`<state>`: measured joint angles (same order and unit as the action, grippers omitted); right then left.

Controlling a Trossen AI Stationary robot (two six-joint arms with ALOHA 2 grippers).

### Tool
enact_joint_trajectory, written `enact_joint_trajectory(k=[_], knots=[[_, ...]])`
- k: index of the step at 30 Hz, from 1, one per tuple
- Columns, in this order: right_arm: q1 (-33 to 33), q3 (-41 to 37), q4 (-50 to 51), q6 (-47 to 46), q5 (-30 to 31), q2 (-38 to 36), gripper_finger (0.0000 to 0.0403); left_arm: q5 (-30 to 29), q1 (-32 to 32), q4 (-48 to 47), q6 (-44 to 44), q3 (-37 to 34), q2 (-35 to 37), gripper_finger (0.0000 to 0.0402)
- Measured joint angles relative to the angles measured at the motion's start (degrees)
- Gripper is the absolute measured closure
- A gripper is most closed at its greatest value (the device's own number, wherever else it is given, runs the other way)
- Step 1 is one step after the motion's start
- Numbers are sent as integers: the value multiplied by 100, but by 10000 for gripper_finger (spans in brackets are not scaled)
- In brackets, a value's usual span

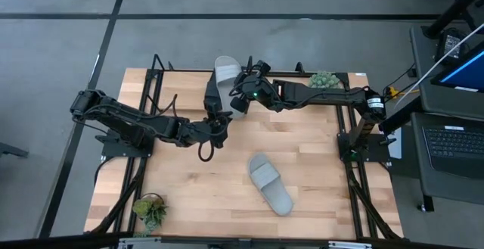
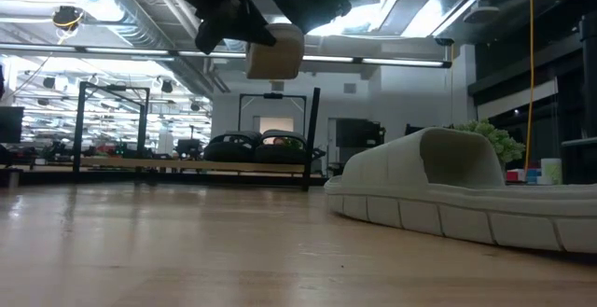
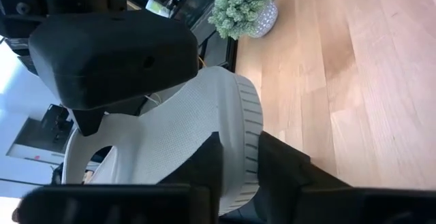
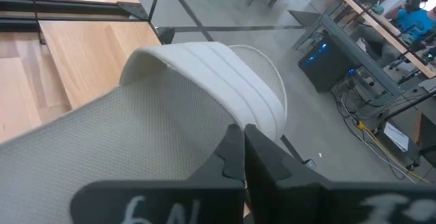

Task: Pick and place slides into the shelf
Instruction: Put the top gray slides on the shelf

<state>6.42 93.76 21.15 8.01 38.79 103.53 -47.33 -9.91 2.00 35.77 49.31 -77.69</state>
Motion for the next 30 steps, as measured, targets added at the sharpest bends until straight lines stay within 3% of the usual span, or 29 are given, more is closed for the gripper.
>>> enact_joint_trajectory(k=[6, 16, 18, 24, 30], knots=[[0, 2, 2, 103, -8, 0, 403, -45, -41, 0, 85, -2, 0, 358], [-10, 2, 80, 172, -4, 0, 382, -706, -238, -4, 492, -2, -1, 359], [-38, 1, 102, 382, -1, 0, 369, -854, -273, -4, 529, -4, -2, 359], [-217, -2, 132, 623, -7, -4, 310, -2010, -349, -33, 660, -4, 63, 360], [-358, -2, 111, 764, 13, -6, 253, -1942, -489, -454, 437, -5, 218, 362]])
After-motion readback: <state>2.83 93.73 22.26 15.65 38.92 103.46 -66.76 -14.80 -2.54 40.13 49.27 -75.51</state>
